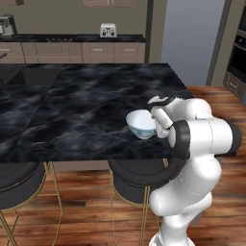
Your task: Pick up the bowls from the cabinet and place each bowl in front of a stool on the dining counter.
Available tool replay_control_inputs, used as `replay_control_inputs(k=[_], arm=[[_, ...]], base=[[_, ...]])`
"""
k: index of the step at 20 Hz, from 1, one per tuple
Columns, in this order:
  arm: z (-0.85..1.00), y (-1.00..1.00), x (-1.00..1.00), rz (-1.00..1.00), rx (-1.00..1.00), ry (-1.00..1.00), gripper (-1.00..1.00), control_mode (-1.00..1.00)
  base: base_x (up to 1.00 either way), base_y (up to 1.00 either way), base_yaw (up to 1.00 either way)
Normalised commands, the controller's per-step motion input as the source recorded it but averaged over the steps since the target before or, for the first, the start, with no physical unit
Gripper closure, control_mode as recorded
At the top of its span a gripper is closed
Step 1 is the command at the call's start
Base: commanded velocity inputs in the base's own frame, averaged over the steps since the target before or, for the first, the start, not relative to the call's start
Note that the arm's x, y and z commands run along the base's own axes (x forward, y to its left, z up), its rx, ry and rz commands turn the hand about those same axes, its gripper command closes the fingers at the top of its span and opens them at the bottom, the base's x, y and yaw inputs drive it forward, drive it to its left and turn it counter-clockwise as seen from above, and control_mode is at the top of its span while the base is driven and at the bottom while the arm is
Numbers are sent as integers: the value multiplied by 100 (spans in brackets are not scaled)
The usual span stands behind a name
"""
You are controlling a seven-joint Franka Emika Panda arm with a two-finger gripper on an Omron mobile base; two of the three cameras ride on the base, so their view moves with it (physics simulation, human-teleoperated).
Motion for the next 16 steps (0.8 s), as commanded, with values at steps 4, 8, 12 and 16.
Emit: replay_control_inputs(k=[4,8,12,16], arm=[[85,-7,-31,0,-10,0,-100,-100],[82,-13,-62,0,-12,0,-100,-100],[94,-10,-57,0,-14,0,-100,-100],[98,-16,-38,1,-13,0,-100,-100]], base=[[0,0,0],[0,0,0],[0,0,0],[0,0,0]])
